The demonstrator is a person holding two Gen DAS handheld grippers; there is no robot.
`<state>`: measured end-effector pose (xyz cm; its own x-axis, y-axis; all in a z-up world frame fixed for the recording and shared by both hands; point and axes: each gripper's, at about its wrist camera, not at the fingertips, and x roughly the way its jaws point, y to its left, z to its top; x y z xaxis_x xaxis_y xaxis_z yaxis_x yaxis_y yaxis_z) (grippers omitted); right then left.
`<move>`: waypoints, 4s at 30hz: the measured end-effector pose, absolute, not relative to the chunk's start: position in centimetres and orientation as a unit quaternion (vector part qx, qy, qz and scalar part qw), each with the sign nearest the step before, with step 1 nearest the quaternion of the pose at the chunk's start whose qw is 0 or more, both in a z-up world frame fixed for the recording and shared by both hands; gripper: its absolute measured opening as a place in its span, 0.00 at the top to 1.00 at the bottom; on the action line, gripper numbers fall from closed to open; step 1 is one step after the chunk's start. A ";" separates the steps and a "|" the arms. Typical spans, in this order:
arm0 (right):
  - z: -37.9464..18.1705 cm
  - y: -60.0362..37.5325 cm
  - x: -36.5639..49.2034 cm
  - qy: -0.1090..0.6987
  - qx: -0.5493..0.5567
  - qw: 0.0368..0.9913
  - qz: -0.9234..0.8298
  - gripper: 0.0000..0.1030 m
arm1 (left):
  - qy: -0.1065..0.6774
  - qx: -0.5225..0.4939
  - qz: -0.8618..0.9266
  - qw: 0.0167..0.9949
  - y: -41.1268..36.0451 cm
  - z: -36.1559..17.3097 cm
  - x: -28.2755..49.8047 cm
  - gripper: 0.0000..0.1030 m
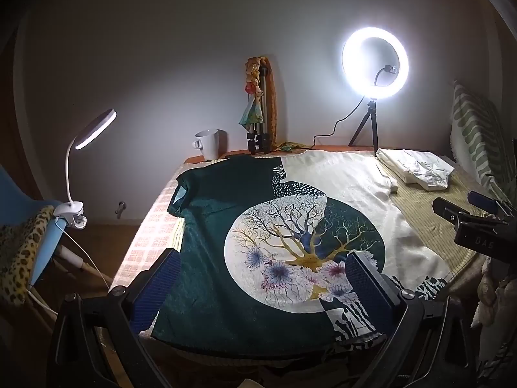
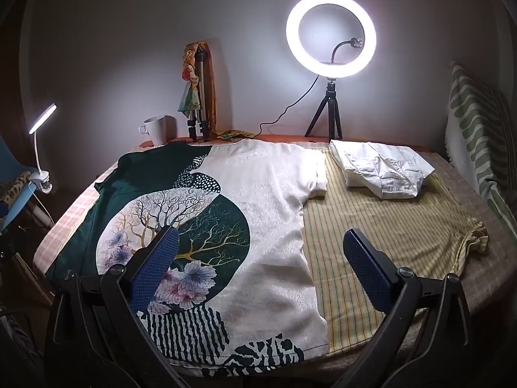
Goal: Fold small clothes
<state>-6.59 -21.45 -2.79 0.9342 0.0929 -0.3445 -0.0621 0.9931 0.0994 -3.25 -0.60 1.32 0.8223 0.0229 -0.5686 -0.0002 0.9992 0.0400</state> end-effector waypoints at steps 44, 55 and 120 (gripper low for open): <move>-2.9 -21.3 -6.3 0.176 0.042 0.983 0.040 0.00 | 0.298 0.012 0.011 0.954 -0.1 1.1 -3.4 0.00; -3.2 -20.8 -5.8 0.178 0.039 0.982 0.040 0.00 | 0.302 0.011 0.012 0.953 0.1 0.9 -3.1 0.00; 0.6 20.0 34.4 0.372 -0.031 0.873 0.313 0.33 | 0.428 -0.182 0.047 0.884 17.8 -14.4 1.2 0.74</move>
